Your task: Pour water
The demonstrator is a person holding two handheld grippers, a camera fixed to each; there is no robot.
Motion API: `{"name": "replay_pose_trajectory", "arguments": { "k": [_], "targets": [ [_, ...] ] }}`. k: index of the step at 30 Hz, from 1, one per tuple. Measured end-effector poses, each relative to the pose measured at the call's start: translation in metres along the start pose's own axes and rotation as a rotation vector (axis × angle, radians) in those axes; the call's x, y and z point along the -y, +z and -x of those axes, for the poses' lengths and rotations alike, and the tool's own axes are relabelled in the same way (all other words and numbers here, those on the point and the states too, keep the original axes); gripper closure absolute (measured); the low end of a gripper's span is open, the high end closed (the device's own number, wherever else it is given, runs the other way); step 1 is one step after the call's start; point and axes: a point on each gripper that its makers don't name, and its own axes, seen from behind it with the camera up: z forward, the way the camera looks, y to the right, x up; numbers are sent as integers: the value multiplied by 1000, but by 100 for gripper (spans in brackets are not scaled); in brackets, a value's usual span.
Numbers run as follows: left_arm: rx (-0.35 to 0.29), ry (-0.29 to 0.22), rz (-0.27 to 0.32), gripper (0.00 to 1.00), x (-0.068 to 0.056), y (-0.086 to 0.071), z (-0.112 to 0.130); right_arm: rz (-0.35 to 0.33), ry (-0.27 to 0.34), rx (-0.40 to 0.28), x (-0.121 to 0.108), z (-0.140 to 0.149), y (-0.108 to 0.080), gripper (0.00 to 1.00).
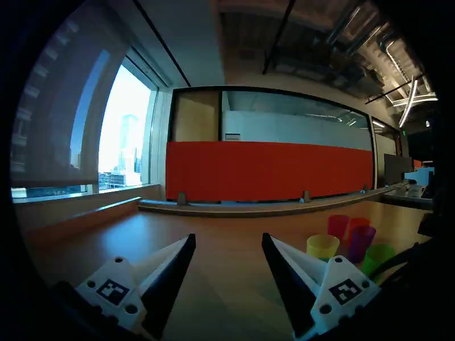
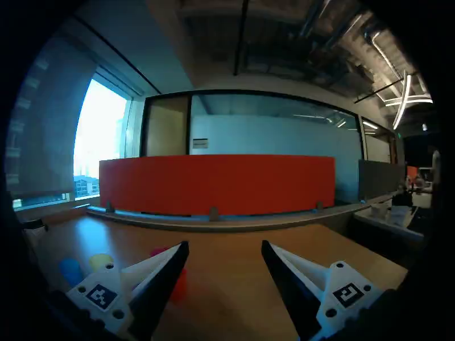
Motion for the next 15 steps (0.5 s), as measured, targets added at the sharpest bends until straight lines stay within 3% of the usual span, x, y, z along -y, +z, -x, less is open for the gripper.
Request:
{"name": "replay_pose_trajectory", "arguments": {
  "k": [15],
  "targets": [
    [24, 14, -7, 14, -1, 6, 13, 1, -7, 6, 0, -2, -2, 1]
  ]
}}
